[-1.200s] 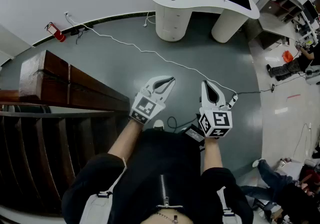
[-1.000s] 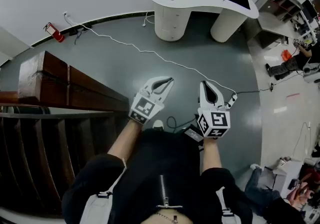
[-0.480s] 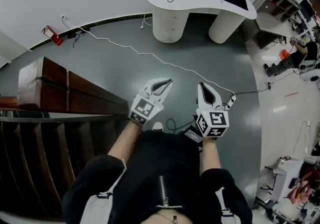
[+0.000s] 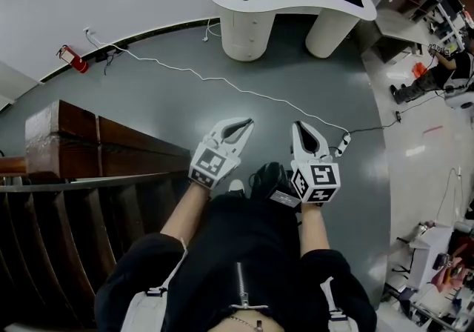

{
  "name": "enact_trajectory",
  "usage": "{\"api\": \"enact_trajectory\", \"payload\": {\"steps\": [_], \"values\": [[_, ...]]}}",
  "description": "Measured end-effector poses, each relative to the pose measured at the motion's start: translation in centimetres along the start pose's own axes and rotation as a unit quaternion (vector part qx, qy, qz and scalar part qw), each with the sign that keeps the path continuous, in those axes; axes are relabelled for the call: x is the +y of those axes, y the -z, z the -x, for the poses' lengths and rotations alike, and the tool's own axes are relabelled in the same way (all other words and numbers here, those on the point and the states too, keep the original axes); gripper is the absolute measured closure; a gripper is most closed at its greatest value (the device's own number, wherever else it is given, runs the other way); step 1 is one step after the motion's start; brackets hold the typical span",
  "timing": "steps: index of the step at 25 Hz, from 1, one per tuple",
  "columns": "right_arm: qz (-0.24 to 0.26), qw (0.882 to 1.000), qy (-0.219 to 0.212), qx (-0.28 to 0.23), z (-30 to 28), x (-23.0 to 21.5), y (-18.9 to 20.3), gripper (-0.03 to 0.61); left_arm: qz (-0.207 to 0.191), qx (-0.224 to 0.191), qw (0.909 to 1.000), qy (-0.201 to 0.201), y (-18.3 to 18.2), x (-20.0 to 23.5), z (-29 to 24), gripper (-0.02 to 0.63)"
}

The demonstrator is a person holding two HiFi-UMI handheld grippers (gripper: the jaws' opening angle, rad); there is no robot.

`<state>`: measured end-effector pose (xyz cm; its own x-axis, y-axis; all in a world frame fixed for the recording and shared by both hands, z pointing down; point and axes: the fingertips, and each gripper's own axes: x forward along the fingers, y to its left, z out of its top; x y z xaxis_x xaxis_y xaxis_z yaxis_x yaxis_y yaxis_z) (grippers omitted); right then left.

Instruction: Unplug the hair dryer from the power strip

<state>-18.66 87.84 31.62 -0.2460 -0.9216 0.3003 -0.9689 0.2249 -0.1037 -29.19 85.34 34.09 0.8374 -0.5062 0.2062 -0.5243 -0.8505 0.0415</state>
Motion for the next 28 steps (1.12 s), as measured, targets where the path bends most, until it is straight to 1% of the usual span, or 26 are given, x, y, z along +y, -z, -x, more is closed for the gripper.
{"api": "enact_trajectory", "payload": {"steps": [6,10,18,28], "values": [[-0.002,1.0,-0.008,0.006,-1.7,-0.6,0.0,0.57,0.003,0.007,1.0,-0.001,0.2,1.3,-1.3,0.595],[-0.003,1.0,-0.016,0.009,-3.8,-1.7,-0.4,0.569,0.003,0.013,0.9999,-0.004,0.2,2.7,-3.2,0.595],[-0.006,0.999,-0.028,0.013,-9.3,-5.8,-2.7,0.569,-0.005,0.028,0.9996,-0.007,-1.0,6.3,-8.9,0.595],[-0.007,0.999,-0.05,0.014,-15.4,-12.0,-6.3,0.571,-0.006,0.036,0.9988,-0.031,-3.6,10.4,-16.2,0.595]]}}
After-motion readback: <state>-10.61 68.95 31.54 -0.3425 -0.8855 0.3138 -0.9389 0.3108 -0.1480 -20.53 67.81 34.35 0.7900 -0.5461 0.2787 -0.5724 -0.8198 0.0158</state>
